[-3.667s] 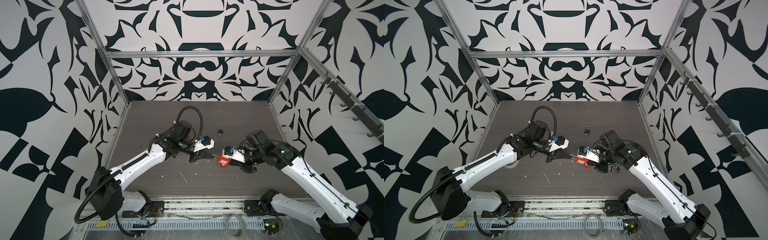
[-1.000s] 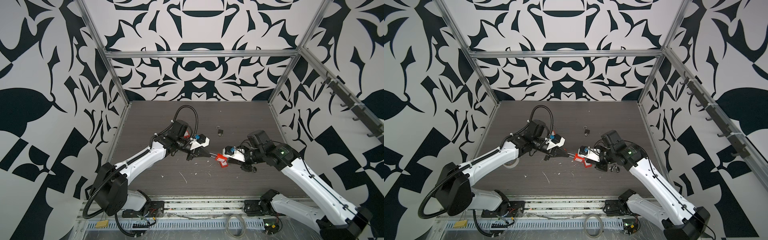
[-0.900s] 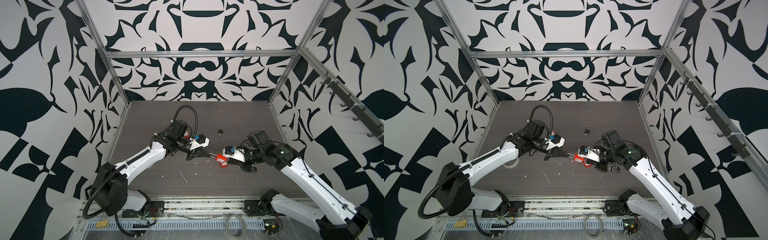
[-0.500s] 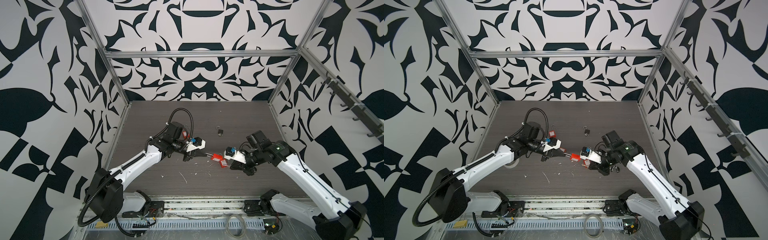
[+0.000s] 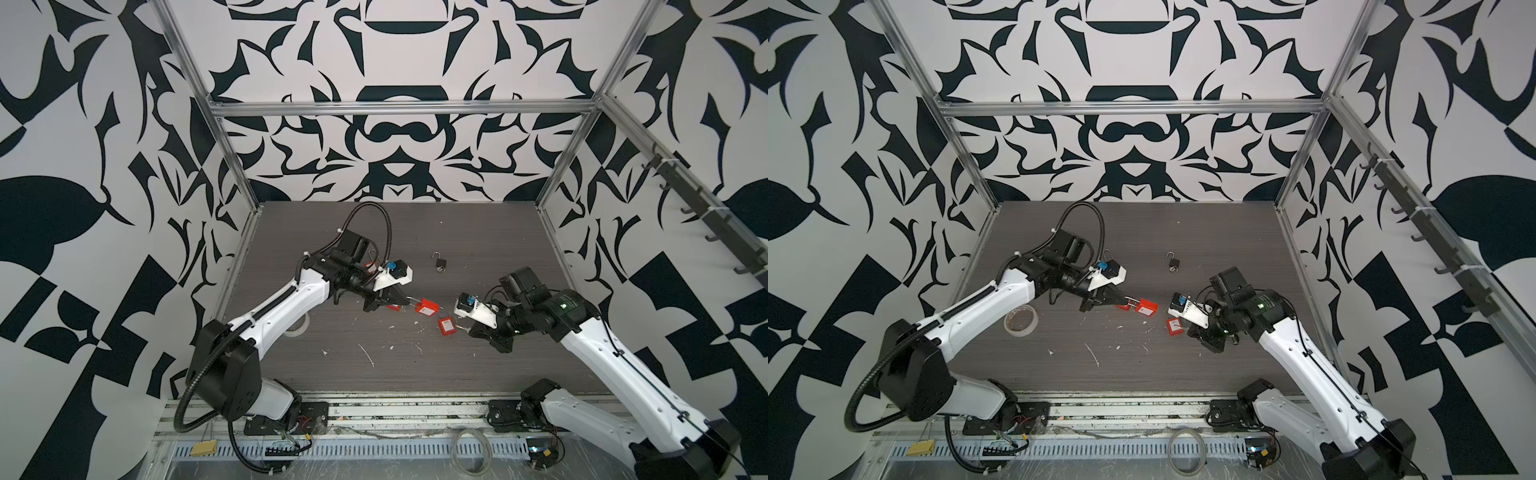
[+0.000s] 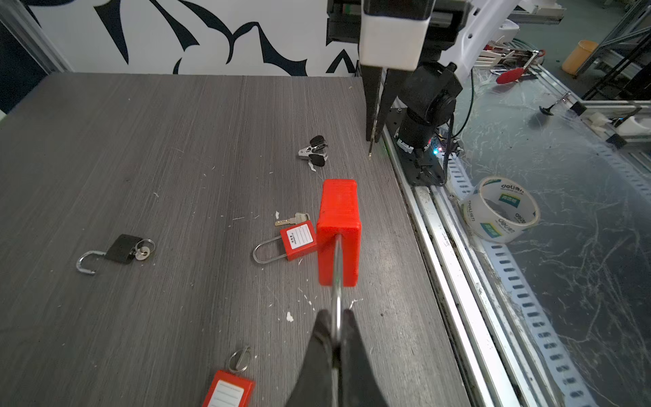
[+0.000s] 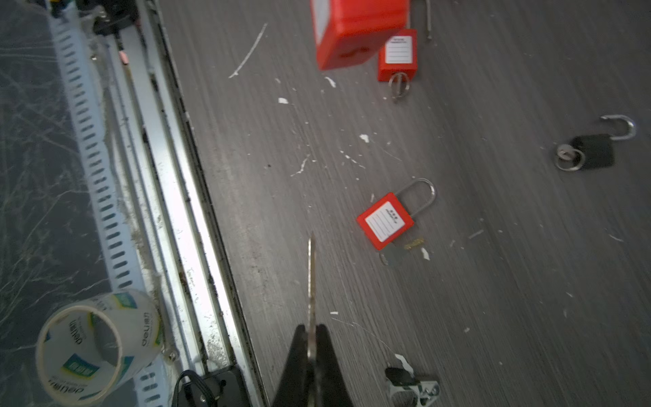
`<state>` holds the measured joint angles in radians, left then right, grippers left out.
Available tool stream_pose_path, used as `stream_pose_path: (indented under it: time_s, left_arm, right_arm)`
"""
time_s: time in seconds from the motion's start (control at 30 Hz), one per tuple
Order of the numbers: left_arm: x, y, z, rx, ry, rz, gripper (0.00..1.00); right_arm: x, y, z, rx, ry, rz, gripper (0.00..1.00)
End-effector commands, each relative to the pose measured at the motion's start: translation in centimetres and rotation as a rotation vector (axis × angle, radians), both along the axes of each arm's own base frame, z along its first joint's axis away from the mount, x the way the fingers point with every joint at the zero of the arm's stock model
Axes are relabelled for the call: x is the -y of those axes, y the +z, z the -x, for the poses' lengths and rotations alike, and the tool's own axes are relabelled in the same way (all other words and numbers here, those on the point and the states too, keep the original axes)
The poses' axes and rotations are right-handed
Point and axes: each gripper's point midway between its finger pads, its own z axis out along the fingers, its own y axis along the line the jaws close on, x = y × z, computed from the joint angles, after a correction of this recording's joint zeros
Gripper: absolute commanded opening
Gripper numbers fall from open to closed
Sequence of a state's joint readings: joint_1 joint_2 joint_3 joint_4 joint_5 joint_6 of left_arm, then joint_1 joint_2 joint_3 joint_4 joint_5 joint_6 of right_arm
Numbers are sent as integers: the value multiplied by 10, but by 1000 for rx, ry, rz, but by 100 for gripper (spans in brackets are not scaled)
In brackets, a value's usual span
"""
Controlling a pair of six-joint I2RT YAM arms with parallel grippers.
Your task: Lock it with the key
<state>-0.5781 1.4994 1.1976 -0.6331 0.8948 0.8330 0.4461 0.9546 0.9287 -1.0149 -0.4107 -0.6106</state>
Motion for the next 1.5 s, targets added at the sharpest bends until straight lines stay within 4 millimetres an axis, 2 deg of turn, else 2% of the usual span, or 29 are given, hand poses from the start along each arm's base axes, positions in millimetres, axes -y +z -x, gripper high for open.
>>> stream_pose_path:
  time_s: [0.0, 0.1, 0.23, 0.43, 0.8, 1.13, 1.47]
  left_arm:
    - [-13, -12, 20, -161, -35, -115, 0]
    - [-12, -19, 18, -205, -26, -160, 0]
    - [-9, -29, 12, -242, -30, -246, 0]
    - [-7, -65, 12, -258, -81, -471, 0]
    - [4, -113, 6, -282, -131, -738, 0]
    - [12, -128, 1, -330, -113, -813, 0]
    - [19, -147, 2, -380, -104, -855, 0]
  right_arm:
    - [4, 21, -26, 78, -142, -11, 0]
    - [6, 31, -35, 109, -196, -15, 0]
    - [-2, 44, -39, 88, -250, -88, 0]
    - [-7, 48, -47, 7, -397, -169, 0]
    - [1, 16, -52, -80, -600, -157, 0]
    - [-6, 4, -56, -124, -648, -176, 0]
    - [-12, 7, -41, -90, -630, -175, 0]
